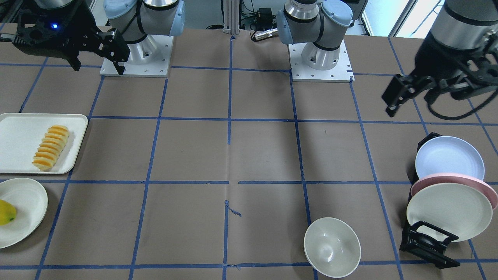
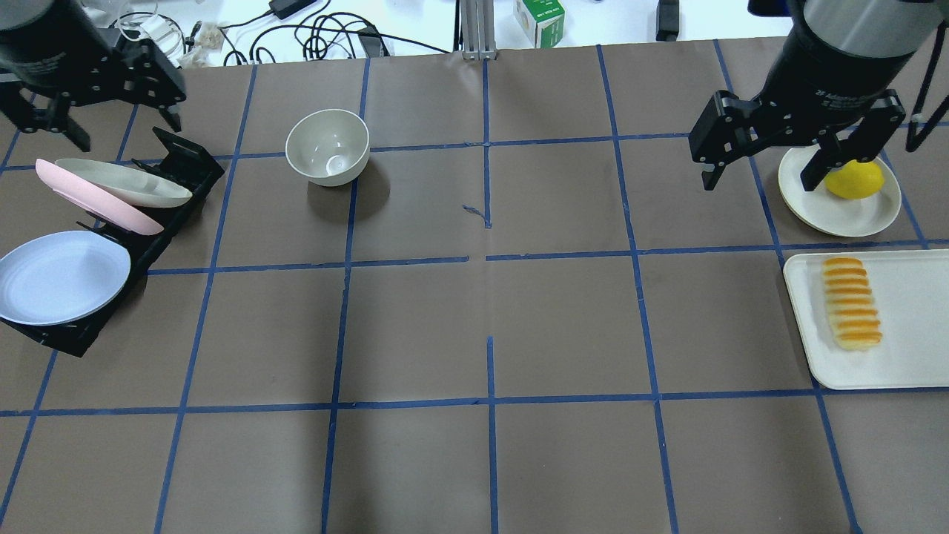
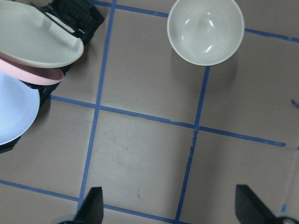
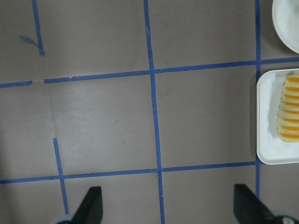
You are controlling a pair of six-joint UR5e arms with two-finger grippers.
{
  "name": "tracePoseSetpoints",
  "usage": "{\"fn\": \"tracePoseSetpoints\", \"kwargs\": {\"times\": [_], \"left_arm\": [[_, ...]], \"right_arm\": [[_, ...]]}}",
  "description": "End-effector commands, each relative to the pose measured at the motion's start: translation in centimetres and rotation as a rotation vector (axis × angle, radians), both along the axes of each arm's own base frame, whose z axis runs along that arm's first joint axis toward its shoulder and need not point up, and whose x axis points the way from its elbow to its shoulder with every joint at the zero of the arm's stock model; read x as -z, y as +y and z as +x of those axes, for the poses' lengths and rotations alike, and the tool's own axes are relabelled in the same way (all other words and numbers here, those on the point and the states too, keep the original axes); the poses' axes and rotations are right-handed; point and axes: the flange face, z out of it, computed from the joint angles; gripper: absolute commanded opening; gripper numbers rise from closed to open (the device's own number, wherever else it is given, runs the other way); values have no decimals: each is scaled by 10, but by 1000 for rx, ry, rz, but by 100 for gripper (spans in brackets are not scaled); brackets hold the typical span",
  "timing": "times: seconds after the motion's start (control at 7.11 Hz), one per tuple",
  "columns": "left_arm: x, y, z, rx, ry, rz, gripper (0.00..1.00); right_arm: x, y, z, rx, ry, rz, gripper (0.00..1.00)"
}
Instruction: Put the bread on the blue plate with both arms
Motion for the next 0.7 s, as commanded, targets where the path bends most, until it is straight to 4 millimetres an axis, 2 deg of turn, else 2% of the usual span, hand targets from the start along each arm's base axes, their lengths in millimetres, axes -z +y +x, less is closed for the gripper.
{"fn": "tracePoseSetpoints", "kwargs": {"times": [0.0, 0.14, 0.28, 0.42, 0.56], "left_arm": [[14, 17, 125, -225, -40, 40, 100], [35, 35, 189, -313, -25, 82, 100], [58, 46, 251, -394, -18, 84, 100], [82, 54, 295, -468, -18, 70, 100], [125, 53, 319, -497, -10, 84, 100]], "right_arm": [[7, 3, -7, 7, 12, 19, 100], [23, 9, -26, 27, 24, 96, 100], [45, 2, -49, 70, 6, 83, 99], [91, 0, -77, 59, -8, 93, 100], [154, 7, -120, 80, -8, 70, 100]]}}
